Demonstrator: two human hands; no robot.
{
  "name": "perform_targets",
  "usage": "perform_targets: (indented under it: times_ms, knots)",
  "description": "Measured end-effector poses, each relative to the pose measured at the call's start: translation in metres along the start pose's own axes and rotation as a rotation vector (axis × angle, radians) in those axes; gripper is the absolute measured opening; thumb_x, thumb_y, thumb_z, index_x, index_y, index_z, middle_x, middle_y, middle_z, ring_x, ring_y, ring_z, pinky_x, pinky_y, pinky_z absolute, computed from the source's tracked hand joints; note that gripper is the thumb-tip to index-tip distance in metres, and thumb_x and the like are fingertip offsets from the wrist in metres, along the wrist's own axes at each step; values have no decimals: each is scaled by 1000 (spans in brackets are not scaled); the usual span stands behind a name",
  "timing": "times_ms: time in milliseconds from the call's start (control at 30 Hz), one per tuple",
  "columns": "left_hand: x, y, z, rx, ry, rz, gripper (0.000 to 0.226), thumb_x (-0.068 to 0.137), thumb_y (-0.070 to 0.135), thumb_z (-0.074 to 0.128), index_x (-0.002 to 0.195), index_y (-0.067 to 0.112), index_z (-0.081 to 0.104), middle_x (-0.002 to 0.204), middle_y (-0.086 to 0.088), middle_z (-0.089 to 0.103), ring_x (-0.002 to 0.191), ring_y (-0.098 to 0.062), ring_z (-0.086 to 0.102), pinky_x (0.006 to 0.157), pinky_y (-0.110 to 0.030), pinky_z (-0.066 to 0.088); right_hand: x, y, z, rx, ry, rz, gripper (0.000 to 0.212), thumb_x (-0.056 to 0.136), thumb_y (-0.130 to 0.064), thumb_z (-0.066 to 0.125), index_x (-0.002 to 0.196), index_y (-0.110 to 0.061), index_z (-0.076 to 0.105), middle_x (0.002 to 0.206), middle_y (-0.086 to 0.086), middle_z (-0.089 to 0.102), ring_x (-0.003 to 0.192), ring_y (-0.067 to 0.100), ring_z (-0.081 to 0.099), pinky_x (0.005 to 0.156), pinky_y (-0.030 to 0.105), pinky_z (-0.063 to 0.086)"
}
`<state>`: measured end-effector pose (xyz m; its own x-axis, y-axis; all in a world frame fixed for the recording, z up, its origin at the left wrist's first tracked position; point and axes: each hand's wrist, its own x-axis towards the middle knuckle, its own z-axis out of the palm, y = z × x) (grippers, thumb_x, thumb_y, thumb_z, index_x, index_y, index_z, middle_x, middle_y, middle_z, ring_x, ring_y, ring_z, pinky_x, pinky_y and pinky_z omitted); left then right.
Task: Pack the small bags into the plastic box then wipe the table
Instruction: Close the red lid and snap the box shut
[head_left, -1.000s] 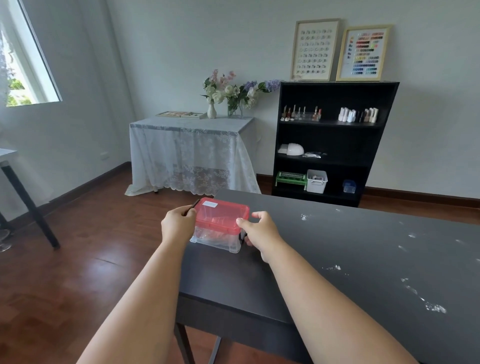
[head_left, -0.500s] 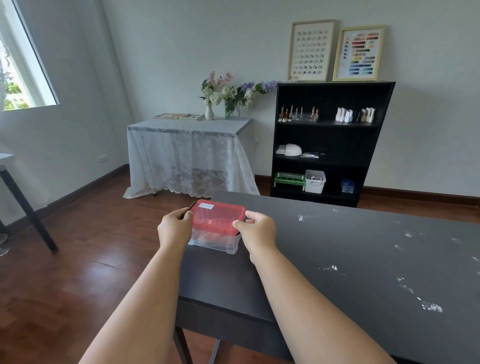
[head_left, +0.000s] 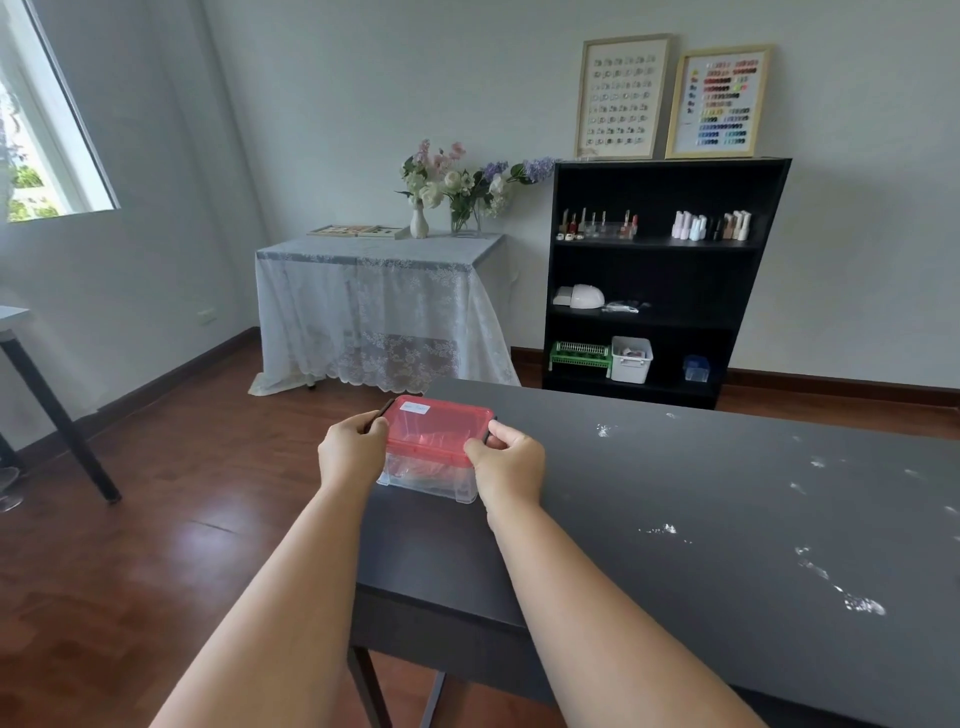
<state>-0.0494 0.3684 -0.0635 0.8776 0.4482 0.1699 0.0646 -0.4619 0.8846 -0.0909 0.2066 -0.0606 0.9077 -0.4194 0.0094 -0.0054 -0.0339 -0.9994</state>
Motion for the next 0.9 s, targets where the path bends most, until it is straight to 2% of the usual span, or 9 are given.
perform_targets:
  times_ms: [67,133,200,267,300,433,633,900]
  knots:
    - [-1,-1,-1,93,-20,87,34,91,26,50,121,19,66,106,1,68,99,-21,57,80,-24,40,-4,2,-4,-195,4,-168,42,78,-15,71,119,-11,66,97,0,58,80,11,53,81,23,46]
    - [-6,-7,-2,201,-24,259,39,95,29,46,131,19,57,126,-5,57,114,-25,51,91,-30,37,-12,9,-10,-351,-3,-418,38,80,-20,70,118,-14,65,105,0,53,89,11,50,87,24,43]
    - [-16,-16,-3,289,5,500,35,95,32,46,128,25,58,125,-1,54,110,-27,50,89,-36,41,-18,17,-15,-515,-78,-618,31,83,-27,69,113,-19,67,111,0,55,99,17,50,89,30,44]
    - [-24,-27,0,373,29,752,33,96,35,44,118,23,66,118,0,60,106,-29,54,88,-39,46,-16,25,-18,-623,-127,-715,24,85,-27,68,109,-21,70,113,-1,58,102,22,52,89,36,45]
    - [-25,-30,3,383,36,813,36,96,38,42,115,21,68,115,-1,62,106,-29,56,89,-40,47,-12,26,-19,-644,-124,-730,23,86,-24,67,108,-21,71,113,0,60,101,24,53,88,37,46]
    - [-14,-20,21,367,-19,723,33,97,38,45,116,24,69,119,1,63,116,-27,52,94,-40,45,11,23,-17,-691,-92,-677,23,90,-20,62,111,-22,72,115,0,61,102,26,53,87,37,46]
    - [20,0,61,384,-152,572,34,96,45,44,125,37,60,133,8,54,131,-20,37,100,-37,39,62,23,-17,-776,-90,-572,31,93,-17,54,119,-29,67,132,-5,55,112,25,47,94,37,40]
    - [56,18,89,427,-197,530,37,96,47,42,127,36,59,137,6,52,130,-20,38,99,-35,36,116,23,-3,-763,-71,-515,30,94,-18,52,117,-30,67,132,-9,55,113,24,47,92,38,37]
